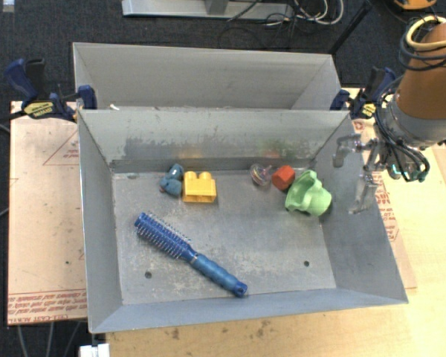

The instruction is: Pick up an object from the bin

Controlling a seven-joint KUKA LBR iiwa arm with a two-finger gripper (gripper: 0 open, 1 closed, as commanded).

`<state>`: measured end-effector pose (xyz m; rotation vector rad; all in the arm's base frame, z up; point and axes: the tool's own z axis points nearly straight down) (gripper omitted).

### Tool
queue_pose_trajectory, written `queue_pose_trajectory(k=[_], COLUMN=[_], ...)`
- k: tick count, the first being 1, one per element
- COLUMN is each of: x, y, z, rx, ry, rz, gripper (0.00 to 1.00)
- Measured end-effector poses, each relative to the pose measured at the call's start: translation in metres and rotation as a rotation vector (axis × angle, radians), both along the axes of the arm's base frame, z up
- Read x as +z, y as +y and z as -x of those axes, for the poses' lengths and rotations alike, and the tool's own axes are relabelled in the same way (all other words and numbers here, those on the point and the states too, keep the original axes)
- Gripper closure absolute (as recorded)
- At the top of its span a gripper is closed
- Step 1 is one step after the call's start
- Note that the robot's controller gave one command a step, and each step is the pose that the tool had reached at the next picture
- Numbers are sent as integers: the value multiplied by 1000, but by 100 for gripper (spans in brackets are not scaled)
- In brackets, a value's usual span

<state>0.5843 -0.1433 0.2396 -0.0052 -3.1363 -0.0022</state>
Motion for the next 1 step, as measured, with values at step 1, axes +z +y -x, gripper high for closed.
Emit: queue_pose_trajectory(k=[1], x=[-135], y=[18], z=[-33], rx=[340], ry=[-3], rz=[-3], gripper=[0])
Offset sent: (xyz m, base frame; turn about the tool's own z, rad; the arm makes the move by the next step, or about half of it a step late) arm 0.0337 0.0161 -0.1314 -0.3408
